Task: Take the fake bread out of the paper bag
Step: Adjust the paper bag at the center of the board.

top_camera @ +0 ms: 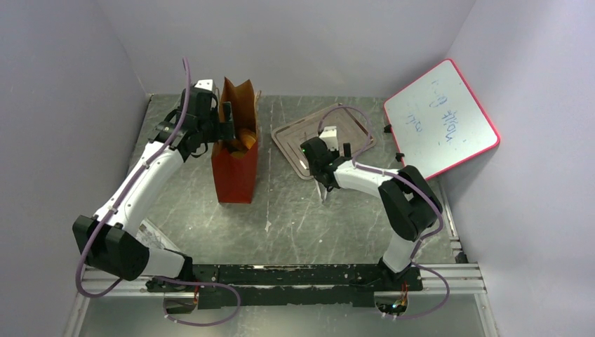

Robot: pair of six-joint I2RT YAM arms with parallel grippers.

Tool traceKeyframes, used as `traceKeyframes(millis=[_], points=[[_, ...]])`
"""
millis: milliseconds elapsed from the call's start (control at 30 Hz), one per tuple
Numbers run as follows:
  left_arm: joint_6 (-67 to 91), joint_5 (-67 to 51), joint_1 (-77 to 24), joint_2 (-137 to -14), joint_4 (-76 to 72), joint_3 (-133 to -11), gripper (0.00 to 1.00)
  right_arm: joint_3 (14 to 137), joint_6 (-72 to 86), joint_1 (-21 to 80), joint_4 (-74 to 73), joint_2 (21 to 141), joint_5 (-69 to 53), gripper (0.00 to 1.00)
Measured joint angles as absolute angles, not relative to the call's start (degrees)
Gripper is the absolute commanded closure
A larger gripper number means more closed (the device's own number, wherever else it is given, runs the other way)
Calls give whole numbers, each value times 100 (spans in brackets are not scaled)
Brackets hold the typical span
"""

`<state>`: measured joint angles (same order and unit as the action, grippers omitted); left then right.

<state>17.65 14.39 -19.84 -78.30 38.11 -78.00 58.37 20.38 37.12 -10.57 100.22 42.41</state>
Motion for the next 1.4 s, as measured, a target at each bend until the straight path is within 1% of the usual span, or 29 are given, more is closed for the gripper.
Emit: traceKeyframes(millis=[33,133,333,433,500,567,667,700,767,1000,1400], points=[[1767,1463,-1984,-7852,3778,-7791,0,5835,2032,3712,-1048,10022,4191,1],[1787,1529,-1984,-7933,3684,-7773,5,5736,2003,3710,-891,9996,4032,1],[1806,1658,-1984,-7990,3535,-7690,35,5502,1916,3693,-735,9985,3758,1],[1820,1769,-1986,-7990,3500,-7690,41,5441,1900,3673,-626,9983,3651,1],[1824,1824,-1986,-7990,3479,-7690,48,5374,1894,3667,-545,9966,3607,1],[1824,1881,-1988,-7988,3439,-7675,60,5277,1885,3667,-504,9902,3564,1],[1817,1933,-1988,-7985,3382,-7629,86,5183,1885,3664,-491,9747,3546,1],[1813,1942,-1988,-7985,3374,-7618,91,5157,1887,3664,-478,9677,3540,1],[1802,1966,-1988,-7985,3363,-7594,93,5100,1898,3664,-447,9511,3524,1],[1778,2025,-1994,-7985,3288,-7566,93,4716,1918,3664,-137,8884,3201,0],[1614,2038,-1999,-7983,3234,-7564,93,4670,1916,3677,202,9284,2742,0]])
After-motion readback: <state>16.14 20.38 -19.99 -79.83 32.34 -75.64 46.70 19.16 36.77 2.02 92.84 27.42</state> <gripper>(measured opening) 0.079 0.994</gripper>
